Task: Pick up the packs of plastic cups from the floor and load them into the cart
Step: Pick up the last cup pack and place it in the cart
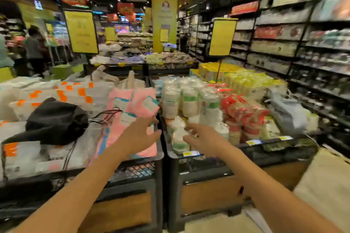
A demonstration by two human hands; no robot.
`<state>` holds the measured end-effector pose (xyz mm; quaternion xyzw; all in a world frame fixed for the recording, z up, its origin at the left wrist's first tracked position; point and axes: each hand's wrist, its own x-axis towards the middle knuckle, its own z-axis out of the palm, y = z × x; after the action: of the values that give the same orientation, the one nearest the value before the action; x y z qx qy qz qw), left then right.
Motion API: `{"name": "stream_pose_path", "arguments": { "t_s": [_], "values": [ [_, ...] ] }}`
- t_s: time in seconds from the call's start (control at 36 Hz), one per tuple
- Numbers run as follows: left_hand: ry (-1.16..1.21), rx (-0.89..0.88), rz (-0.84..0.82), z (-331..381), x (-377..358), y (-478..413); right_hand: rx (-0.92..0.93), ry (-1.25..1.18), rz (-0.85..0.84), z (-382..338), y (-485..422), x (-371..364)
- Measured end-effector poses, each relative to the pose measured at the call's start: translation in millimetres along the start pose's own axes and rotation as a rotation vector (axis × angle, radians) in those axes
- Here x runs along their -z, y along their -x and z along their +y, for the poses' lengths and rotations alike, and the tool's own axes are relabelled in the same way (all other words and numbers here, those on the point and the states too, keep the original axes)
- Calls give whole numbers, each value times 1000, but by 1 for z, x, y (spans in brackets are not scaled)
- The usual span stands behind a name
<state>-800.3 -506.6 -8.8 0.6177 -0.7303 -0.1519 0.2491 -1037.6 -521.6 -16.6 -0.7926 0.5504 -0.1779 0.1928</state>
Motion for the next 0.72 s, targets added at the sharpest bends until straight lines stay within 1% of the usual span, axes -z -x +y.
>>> {"name": "stream_pose_path", "arguments": {
  "t_s": [0.11,0.19,0.28,0.42,0.47,0.56,0.72],
  "values": [
    [3,-113,-154,91,-66,-14,-161,63,60,79,84,46],
    [-29,-226,-302,157,-116,-20,-316,81,97,128,150,80],
    [-23,-368,-370,222,-165,-22,-476,86,206,177,212,106],
    [0,-607,-514,313,-239,-24,-732,83,325,243,298,134],
    [-10,-664,-574,342,-268,-29,-816,63,375,267,321,141],
    [-2,-729,-628,377,-311,-46,-893,40,413,297,343,150],
    [42,-806,-691,447,-379,-102,-1006,57,395,366,342,189]
  ]
}}
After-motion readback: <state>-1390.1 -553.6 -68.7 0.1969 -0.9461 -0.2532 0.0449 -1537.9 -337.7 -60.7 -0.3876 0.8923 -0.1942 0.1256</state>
